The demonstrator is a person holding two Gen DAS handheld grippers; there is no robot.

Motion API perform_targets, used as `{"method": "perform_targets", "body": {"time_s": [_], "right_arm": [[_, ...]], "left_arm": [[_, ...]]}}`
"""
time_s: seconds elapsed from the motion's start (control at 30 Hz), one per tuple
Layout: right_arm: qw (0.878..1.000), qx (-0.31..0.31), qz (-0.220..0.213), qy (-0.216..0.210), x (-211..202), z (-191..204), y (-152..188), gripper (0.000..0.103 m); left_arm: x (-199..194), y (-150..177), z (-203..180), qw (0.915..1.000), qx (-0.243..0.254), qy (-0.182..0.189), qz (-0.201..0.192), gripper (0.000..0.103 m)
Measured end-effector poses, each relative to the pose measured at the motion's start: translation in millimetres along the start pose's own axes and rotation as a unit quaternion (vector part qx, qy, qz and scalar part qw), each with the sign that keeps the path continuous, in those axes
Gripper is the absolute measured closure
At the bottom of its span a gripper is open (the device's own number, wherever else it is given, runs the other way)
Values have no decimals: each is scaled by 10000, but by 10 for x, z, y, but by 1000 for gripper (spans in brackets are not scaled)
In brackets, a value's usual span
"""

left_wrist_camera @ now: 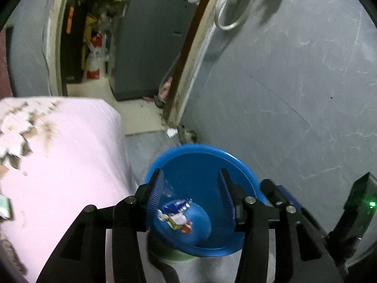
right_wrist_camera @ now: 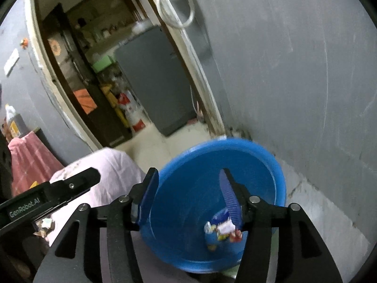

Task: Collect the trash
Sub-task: 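Open both tools over the blue bucket to drop the trash, then move both tools back over the table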

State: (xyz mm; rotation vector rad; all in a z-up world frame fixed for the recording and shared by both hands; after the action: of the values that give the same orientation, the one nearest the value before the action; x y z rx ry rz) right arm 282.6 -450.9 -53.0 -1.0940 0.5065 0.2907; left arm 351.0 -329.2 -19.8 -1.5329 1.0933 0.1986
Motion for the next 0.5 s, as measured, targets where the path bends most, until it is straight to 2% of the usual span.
{"method": "perform_targets", "body": {"time_s": [0.1,0.23,0.3,0.4,0.5], "right_arm": [[9992,-134,-369,-57,-132,104,-81,33],[9965,-275,-771,-159,-282,255,-153,21],[9939,-330,-1013,-274,-374,379,-184,15],[9881,-556,-1344,-504,-496,648,-210,6],[9803,-790,-1648,-744,-628,915,-200,0]], "left_arm": [[-202,-60,96,9995,43,-149,-264,51],[-573,-126,292,9960,87,-470,-752,45],[-791,-143,407,9917,99,-719,-1064,35],[-1216,-152,597,9791,142,-1102,-1705,13],[-1645,-125,749,9627,194,-1428,-2289,6]]}}
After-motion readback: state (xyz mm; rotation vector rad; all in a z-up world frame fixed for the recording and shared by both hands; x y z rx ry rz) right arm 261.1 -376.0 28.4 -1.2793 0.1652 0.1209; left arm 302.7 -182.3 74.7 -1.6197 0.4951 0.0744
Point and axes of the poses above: each gripper's, at about its wrist camera, not at the fingertips, and x roughly the way its jaws point, z to its left, y to its underside, the point moved 10 cm from there along x, roughly the way its jaws point, and after that the axes turned 1 degree about z, right-handed, at the moved point
